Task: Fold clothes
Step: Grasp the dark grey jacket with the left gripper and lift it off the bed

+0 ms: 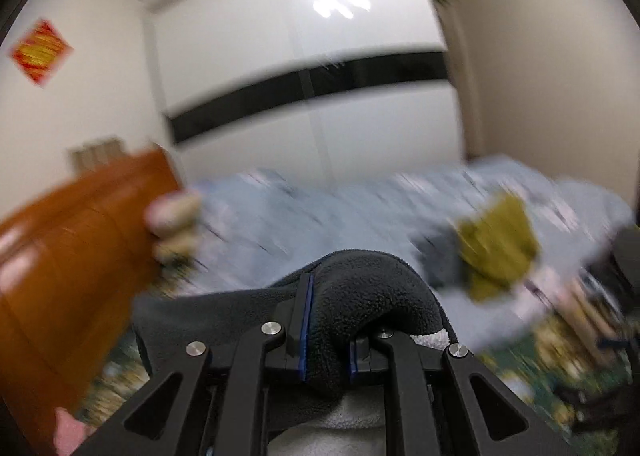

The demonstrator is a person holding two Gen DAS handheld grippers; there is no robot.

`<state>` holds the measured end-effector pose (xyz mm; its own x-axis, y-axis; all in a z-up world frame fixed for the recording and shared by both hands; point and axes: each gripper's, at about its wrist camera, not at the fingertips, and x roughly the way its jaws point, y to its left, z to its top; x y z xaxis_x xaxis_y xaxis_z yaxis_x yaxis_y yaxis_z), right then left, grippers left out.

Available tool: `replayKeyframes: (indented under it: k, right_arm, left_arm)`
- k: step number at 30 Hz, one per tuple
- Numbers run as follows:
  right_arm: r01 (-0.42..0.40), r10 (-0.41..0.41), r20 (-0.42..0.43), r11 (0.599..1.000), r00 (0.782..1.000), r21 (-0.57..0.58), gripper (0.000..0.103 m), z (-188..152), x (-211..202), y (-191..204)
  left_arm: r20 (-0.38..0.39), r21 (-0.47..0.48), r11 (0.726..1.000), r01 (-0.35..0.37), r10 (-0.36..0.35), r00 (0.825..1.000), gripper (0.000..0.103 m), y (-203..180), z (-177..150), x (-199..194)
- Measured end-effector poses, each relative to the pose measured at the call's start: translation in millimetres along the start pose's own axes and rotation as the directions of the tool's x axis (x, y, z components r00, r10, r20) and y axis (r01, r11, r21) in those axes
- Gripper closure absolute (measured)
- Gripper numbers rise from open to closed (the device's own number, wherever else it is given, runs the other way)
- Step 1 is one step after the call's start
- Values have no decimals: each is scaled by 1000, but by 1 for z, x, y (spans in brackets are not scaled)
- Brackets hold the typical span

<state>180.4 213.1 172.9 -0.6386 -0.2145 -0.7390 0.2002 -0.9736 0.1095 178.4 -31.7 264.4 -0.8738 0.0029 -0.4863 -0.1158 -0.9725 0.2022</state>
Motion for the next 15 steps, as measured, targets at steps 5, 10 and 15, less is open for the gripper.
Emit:
replayKeyframes:
  k: [5, 10, 15]
  right_arm:
    - [50, -48, -52, 998, 997, 43, 0, -22, -1, -26]
    - [132, -123, -107, 988, 987, 77, 0, -55, -13, -64]
    - [195, -175, -146, 971, 974, 135, 0, -75, -26, -101]
  left_arm:
    - [-278, 28, 969, 247, -230, 933, 89, -109, -74, 57]
    - [-439, 70, 927, 370, -304, 846, 89, -196, -112, 84]
    - [-515, 40, 920, 391, -316, 797, 84, -221, -128, 106]
